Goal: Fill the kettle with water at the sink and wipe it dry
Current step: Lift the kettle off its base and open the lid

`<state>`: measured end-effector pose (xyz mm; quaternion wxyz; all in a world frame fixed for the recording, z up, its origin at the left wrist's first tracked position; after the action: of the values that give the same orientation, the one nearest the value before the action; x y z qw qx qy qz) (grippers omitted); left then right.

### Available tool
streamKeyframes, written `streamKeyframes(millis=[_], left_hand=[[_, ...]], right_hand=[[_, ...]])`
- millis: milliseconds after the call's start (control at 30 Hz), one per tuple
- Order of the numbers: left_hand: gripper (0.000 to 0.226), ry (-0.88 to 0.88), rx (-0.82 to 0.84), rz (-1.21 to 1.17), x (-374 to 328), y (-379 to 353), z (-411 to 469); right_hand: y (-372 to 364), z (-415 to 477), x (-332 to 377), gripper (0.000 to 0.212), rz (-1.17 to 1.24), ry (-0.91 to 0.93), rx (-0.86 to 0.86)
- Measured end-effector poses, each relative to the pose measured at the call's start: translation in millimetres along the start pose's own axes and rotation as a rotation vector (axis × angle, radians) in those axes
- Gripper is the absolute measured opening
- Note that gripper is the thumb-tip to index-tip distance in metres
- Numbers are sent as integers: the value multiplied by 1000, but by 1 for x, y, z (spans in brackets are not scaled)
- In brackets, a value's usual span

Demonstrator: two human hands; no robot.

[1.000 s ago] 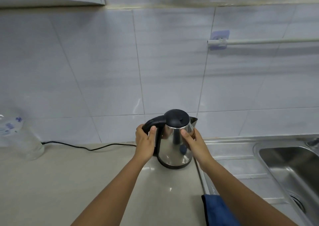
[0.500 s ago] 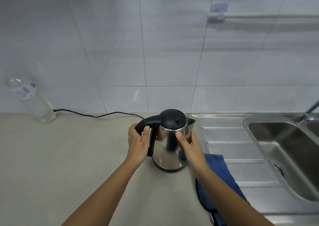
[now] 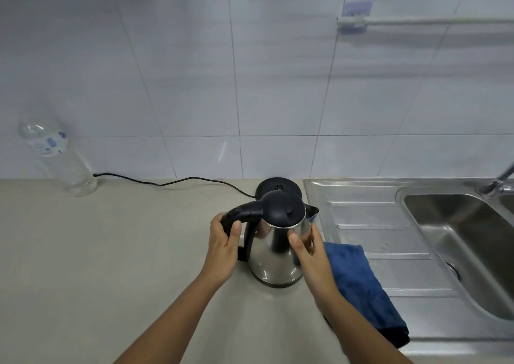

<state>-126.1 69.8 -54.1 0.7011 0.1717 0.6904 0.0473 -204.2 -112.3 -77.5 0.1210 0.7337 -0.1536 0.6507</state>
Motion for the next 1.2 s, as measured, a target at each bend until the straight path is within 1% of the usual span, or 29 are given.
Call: streamKeyframes(millis=[67, 133, 200, 267, 333, 400, 467, 533, 567, 600, 667, 700, 733, 800, 867, 1000, 1133, 1200], left_hand=[[53, -5, -4, 8, -3, 1, -1], [74, -73, -58, 94, -12, 3, -2], [75, -196, -91, 207, -32, 1, 0], [66, -309, -59, 319, -56, -5, 5], [61, -370, 17, 483, -75, -15, 14], [67, -382, 113, 677, -85, -26, 23], [73, -355, 174, 804, -88, -34, 31], [77, -325, 189, 863, -92, -39, 33], [78, -320, 185, 880, -93, -40, 34], [80, -317, 175, 890, -93, -41, 34], [82, -324, 148, 897, -92, -41, 33], [83, -327, 141, 905, -92, -40, 32], [84, -327, 139, 911, -93, -40, 31], [82, -315, 135, 905, -95, -40, 28], [75, -318, 114, 876, -98, -40, 26], [66, -385, 78, 847, -97, -40, 25], [62, -418, 66, 815, -96, -41, 25], [60, -435, 57, 803, -96, -41, 24]], right_hand=[[1, 2, -2, 81, -1, -1, 19], [4, 4, -1, 92, -40, 23, 26], [7, 6, 0, 107, -70, 49, 46], [7, 9, 4, 113, -81, 62, 90], [7, 12, 5, 108, -86, 79, 115], [7, 13, 4, 105, -64, 77, 119], [7, 12, 4, 92, -62, 68, 117], [8, 12, 4, 77, -74, 57, 109], [8, 12, 4, 76, -72, 55, 104], [8, 12, 3, 81, -68, 59, 99], [7, 12, 0, 98, -62, 71, 86], [7, 12, -2, 103, -62, 70, 81], [6, 12, -3, 103, -65, 66, 78], [7, 12, -4, 93, -73, 68, 69], [7, 12, -4, 85, -84, 72, 61], [6, 11, -4, 90, -76, 81, 60], [8, 10, -4, 79, -100, 75, 52], [9, 10, -5, 78, -98, 73, 48]])
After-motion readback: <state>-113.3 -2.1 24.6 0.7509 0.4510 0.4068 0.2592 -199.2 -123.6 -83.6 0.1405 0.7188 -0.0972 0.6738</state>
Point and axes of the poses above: each hand's wrist, its own z-axis towards the middle knuckle, its own y-axis out of the back of the hand, x = y × z, the point moved 2 cm from there along z, towards the middle knuckle, and after that the axes turned 2 degrees about x, right-handed, at the moved point
